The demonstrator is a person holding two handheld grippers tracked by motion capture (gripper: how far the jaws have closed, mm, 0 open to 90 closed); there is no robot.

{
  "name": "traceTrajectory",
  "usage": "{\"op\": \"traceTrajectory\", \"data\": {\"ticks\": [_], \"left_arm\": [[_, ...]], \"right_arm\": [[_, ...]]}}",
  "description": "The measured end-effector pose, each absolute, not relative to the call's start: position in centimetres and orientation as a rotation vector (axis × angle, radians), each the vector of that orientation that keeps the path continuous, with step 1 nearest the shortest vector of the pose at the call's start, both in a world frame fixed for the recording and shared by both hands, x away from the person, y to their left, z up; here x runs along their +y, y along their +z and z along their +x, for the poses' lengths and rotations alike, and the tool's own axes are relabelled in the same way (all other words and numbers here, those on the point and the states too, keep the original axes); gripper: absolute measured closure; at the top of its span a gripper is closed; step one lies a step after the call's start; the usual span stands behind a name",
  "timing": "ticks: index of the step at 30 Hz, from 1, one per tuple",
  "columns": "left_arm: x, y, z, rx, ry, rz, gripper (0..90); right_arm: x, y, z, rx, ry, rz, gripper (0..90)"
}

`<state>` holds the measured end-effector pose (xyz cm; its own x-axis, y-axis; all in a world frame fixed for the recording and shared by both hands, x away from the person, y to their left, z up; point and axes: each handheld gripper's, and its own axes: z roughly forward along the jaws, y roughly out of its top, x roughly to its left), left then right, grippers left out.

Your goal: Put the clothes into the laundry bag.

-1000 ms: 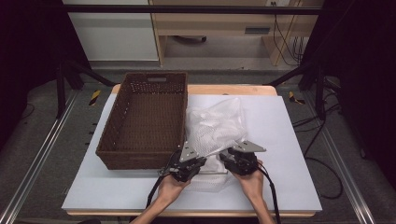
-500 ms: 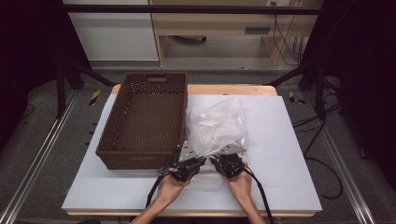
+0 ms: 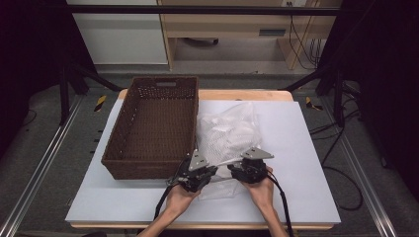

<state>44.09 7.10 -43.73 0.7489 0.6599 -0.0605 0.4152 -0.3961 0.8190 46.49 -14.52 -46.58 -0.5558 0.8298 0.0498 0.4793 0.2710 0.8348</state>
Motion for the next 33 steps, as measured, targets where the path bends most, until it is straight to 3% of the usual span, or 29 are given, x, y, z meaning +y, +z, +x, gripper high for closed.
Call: {"op": "traceTrajectory", "data": {"ticks": [3,6,9,12,22,23,25,26,27,29,31,33], "left_arm": [[7.1,-43.8,44.1,0.811,0.347,2.043,87.5],[7.2,-44.0,44.2,0.817,0.349,2.048,87.6],[7.3,-44.0,44.2,0.819,0.351,2.049,87.6],[7.4,-43.9,44.2,0.821,0.348,2.047,87.6],[7.7,-44.1,44.0,0.821,0.341,2.059,87.3],[7.7,-44.1,44.0,0.821,0.345,2.060,87.3],[7.8,-44.1,44.1,0.824,0.346,2.058,87.2],[7.8,-44.1,44.1,0.824,0.346,2.058,87.2],[7.8,-44.1,44.1,0.827,0.343,2.053,87.2],[7.8,-44.1,44.1,0.825,0.348,2.052,87.2],[7.7,-44.1,44.1,0.824,0.349,2.056,87.2],[7.8,-44.1,44.1,0.826,0.348,2.055,87.2]], "right_arm": [[-15.2,-46.4,45.3,2.188,1.209,1.152,44.4],[-15.3,-47.1,44.9,2.238,1.172,1.152,56.8],[-14.8,-48.0,45.6,2.293,1.125,1.175,79.3],[-13.9,-48.3,46.5,2.296,1.132,1.187,85.4],[-12.3,-48.7,49.5,2.119,1.094,1.299,85.1],[-12.5,-48.6,49.4,2.120,1.091,1.288,83.4],[-12.9,-48.2,48.8,2.128,1.109,1.277,70.8],[-12.9,-48.2,48.8,2.128,1.109,1.277,70.8],[-13.5,-47.4,47.8,2.141,1.171,1.223,60.9],[-13.7,-47.0,47.2,2.153,1.201,1.203,55.7],[-13.6,-46.9,47.0,2.191,1.183,1.185,53.2],[-13.1,-47.3,47.0,2.243,1.143,1.175,60.7]]}}
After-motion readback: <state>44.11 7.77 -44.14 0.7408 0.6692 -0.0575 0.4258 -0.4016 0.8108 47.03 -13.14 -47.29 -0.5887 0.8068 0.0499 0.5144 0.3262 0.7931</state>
